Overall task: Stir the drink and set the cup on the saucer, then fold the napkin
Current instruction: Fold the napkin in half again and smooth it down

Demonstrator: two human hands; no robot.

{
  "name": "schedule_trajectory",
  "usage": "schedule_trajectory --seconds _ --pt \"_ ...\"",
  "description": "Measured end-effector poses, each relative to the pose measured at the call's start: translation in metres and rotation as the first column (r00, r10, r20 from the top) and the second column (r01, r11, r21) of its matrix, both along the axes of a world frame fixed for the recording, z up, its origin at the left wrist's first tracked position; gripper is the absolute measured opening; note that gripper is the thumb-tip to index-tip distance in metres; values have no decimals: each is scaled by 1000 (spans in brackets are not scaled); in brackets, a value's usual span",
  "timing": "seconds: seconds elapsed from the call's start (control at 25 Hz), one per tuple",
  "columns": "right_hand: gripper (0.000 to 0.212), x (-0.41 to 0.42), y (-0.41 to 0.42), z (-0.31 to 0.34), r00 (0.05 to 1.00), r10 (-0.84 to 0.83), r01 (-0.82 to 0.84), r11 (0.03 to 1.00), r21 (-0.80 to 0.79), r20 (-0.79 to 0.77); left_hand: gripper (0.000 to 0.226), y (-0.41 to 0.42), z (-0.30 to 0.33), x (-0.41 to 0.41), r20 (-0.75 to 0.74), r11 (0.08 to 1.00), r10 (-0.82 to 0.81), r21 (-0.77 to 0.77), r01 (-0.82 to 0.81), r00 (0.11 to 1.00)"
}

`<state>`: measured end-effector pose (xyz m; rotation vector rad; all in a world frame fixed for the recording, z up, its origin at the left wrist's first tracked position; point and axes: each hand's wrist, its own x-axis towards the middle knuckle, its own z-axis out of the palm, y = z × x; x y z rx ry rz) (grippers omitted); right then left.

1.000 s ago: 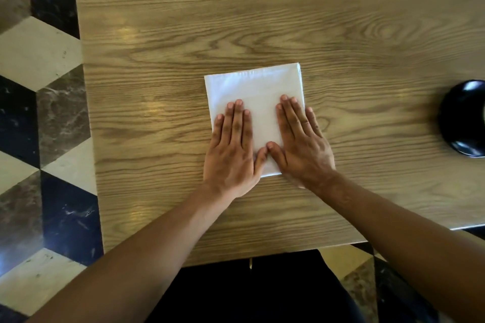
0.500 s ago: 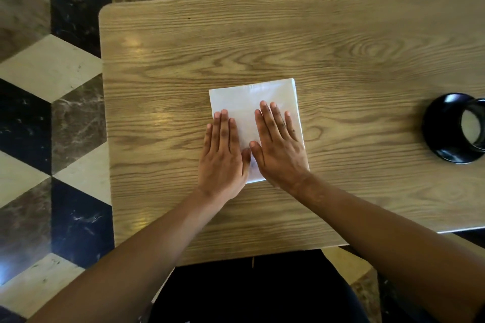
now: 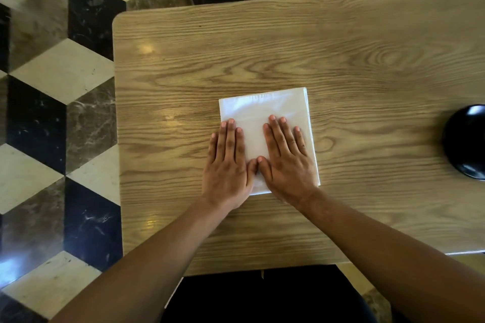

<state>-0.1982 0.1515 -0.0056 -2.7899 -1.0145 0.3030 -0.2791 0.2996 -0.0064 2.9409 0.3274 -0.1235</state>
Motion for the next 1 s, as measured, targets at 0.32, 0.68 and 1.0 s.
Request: schedule_trajectory --seconds 0.32,0.68,1.0 --pt "72 47 19 10 999 -28 25 997 74 44 72 22 2 31 116 999 24 -41 -19 993" --pt "78 67 16 -7 998 -14 13 1000 12 64 90 33 -9 45 -59 999 33 -15 -34 998" --pt "78 68 17 1 1000 3 -3 1000 -5 13 88 36 -1 44 -66 998 23 -51 -27 998"
